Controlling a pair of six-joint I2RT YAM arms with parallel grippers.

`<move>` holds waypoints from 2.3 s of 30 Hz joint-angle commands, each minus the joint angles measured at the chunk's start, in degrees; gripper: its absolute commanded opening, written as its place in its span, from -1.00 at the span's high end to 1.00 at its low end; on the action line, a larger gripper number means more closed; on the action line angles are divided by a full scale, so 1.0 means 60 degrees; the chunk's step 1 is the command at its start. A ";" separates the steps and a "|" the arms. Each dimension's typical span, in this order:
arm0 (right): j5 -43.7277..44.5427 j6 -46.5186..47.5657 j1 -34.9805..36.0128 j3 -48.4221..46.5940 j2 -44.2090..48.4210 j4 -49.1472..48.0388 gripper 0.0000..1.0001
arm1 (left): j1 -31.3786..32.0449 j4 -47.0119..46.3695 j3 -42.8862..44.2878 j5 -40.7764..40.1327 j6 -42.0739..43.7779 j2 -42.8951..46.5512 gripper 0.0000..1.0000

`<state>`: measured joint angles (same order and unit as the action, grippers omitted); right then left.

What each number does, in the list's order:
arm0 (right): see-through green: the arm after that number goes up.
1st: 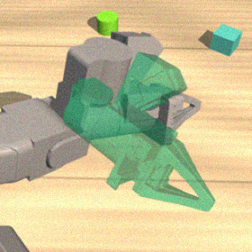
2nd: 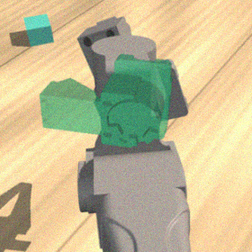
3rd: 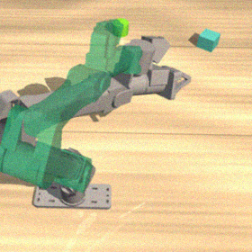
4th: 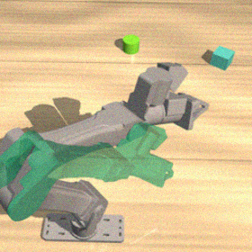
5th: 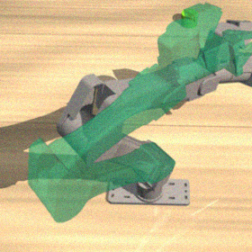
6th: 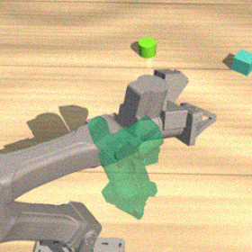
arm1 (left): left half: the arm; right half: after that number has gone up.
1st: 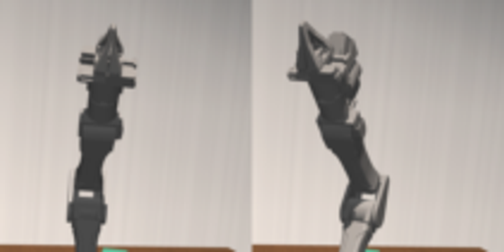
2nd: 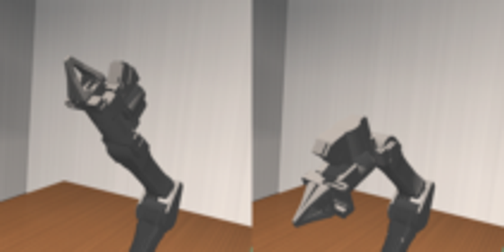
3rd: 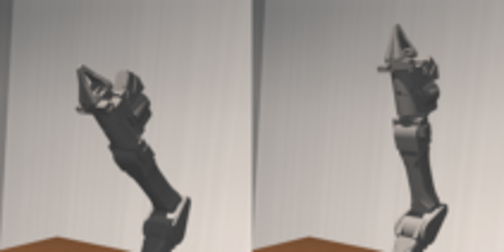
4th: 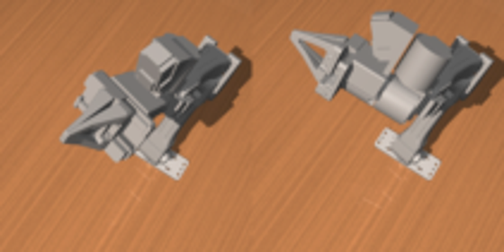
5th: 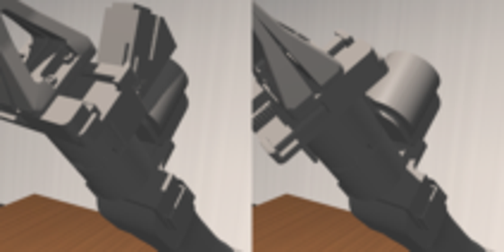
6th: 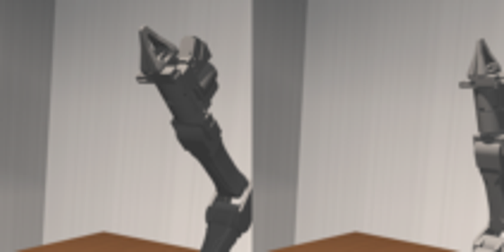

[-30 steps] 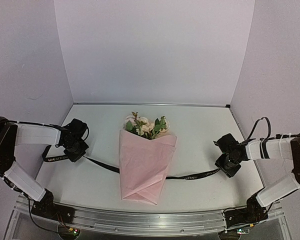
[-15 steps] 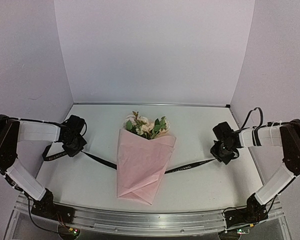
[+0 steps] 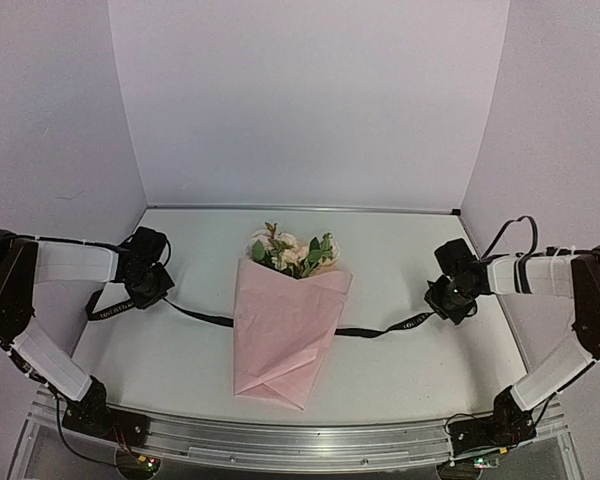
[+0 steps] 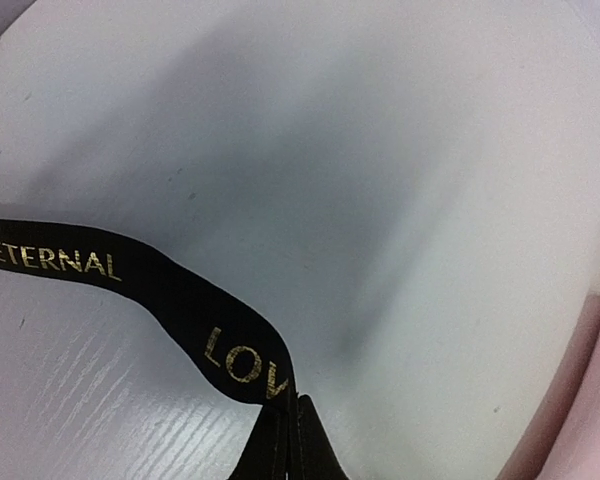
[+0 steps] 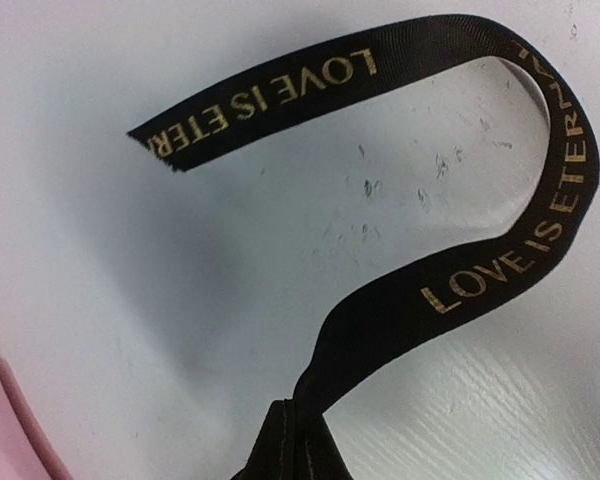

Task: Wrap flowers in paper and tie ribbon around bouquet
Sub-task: Place the left side of the ribbon on the folded wrapping paper, then place the right side of the ribbon on the folded bouquet.

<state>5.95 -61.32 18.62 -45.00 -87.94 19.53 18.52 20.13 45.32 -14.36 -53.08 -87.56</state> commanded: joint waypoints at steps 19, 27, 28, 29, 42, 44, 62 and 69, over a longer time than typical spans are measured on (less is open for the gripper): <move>-0.0661 0.0948 0.1986 -0.1376 -0.0279 0.0143 1.00 | 0.6791 -0.2575 0.4476 0.3700 0.7396 -0.2822 0.37; -0.0778 0.1135 0.1990 -0.1566 -0.0418 0.0211 1.00 | 0.5877 -0.3165 0.3655 0.3073 0.5002 -0.1569 -0.09; -0.0781 0.1151 0.1983 -0.1590 -0.0429 0.0219 1.00 | 0.5740 -0.3050 0.3645 0.3039 0.4811 -0.1477 -0.11; -0.0794 0.1176 0.1991 -0.1619 -0.0438 0.0238 1.00 | 0.5586 -0.2845 0.3677 0.2922 0.4555 -0.1327 -0.14; -0.0880 0.1392 0.2008 -0.1859 -0.0416 0.0447 1.00 | 0.2021 -0.0413 0.1778 0.2620 -0.1065 -0.0567 -0.29; -0.0886 0.1401 0.2001 -0.1861 -0.0416 0.0466 1.00 | 0.1726 -0.1387 0.1334 0.3553 -0.1516 -0.0736 -0.34; -0.0917 0.1460 0.2019 -0.1832 -0.0418 0.0478 1.00 | 0.1352 -0.8619 -0.1447 0.5282 -0.7649 -0.2305 -0.36; -0.0911 0.1474 0.2036 -0.1788 -0.0355 0.0481 1.00 | 0.1351 -0.9429 -0.1551 0.5046 -0.8497 -0.2785 -0.17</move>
<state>0.30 -53.20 30.30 -54.02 -90.06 21.89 26.83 -30.30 36.66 16.39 -98.64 -102.05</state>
